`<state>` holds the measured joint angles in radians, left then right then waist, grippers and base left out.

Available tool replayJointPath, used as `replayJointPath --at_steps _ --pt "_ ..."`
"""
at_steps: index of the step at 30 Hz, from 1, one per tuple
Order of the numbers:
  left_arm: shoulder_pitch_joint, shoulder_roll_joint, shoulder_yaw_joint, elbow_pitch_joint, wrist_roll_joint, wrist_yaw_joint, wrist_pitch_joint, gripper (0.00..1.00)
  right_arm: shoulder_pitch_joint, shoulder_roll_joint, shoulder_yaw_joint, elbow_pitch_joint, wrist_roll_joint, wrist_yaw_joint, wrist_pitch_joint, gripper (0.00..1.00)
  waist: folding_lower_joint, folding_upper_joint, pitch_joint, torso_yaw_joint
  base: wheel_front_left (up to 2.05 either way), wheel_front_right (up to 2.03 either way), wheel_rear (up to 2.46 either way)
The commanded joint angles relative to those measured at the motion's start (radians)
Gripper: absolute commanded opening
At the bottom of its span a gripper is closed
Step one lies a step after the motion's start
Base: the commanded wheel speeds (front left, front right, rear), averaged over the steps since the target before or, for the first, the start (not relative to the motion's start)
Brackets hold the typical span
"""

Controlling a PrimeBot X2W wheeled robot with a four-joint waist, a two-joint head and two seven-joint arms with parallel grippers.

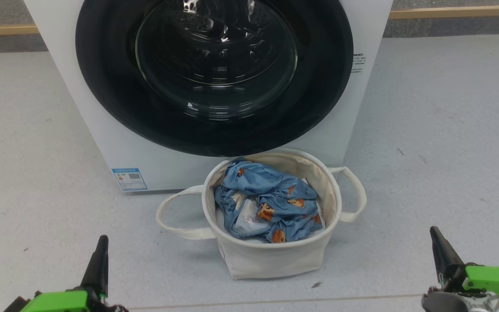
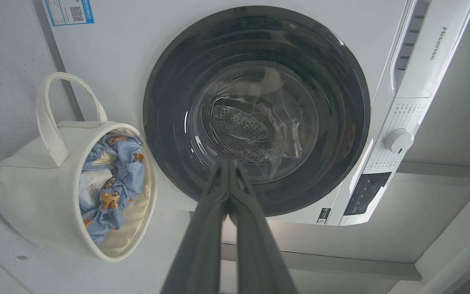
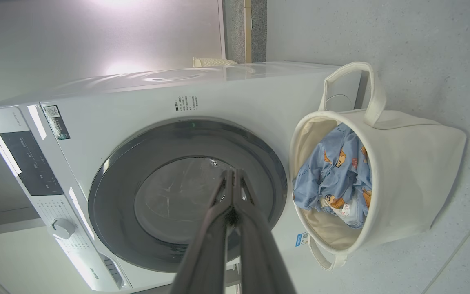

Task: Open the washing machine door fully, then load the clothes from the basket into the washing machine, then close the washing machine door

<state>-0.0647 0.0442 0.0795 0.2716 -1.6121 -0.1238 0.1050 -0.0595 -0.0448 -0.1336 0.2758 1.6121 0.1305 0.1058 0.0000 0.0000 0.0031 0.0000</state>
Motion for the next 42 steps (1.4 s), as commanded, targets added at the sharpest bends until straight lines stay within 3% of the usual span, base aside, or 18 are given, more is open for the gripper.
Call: replayJointPath --at_steps 1,12,13,22,36,42 --pt "-0.043 0.006 0.035 -0.027 0.004 -0.007 0.009 0.00 -0.049 -0.006 0.019 -0.031 -0.004 0.000 0.008 0.00 0.0000 0.0000 0.000 0.000 0.00 0.00 0.00" --pt "-0.043 0.006 0.035 -0.027 0.004 -0.007 0.009 0.00 -0.049 -0.006 0.019 -0.031 -0.004 0.000 0.008 0.00 0.0000 0.0000 0.000 0.000 0.00 0.00 0.00" --pt "0.000 0.000 0.000 0.001 0.000 0.000 0.000 1.00 0.000 0.000 0.000 0.001 0.000 0.000 0.000 1.00 0.0000 0.0000 0.000 0.000 0.00 0.00 0.00" --pt "0.006 -0.003 -0.008 0.030 0.016 0.000 -0.020 1.00 0.003 0.004 0.003 0.028 -0.030 0.000 -0.021 1.00 0.0022 0.0000 -0.001 0.004 0.00 0.00 0.00" --pt "-0.010 -0.002 -0.008 0.008 0.093 -0.001 -0.058 1.00 -0.018 0.003 0.000 -0.013 -0.096 0.000 -0.059 1.00 0.0001 0.0000 0.005 0.013 0.00 0.00 0.00" --pt "-0.023 -0.002 -0.005 -0.013 0.160 -0.001 -0.076 1.00 -0.044 0.003 0.013 -0.028 -0.189 0.000 -0.076 1.00 0.0000 0.0000 0.005 0.016 0.00 0.00 0.00"
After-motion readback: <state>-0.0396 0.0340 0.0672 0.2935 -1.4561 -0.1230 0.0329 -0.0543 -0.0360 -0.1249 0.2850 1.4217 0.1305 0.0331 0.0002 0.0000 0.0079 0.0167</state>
